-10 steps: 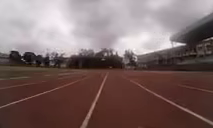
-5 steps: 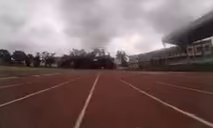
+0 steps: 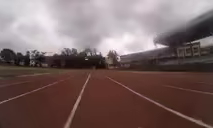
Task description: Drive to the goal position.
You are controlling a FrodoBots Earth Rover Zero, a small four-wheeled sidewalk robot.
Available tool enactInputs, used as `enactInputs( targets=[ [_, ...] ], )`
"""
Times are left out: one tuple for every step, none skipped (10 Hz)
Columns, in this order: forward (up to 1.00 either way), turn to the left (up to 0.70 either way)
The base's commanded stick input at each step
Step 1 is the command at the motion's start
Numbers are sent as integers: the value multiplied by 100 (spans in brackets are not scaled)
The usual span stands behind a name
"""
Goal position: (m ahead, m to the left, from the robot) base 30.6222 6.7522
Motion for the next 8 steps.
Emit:
enactInputs(
  targets=[
    [70,0],
    [70,0],
    [70,0],
    [70,0],
    [70,0],
    [70,0],
    [70,0],
    [70,0]
  ],
)
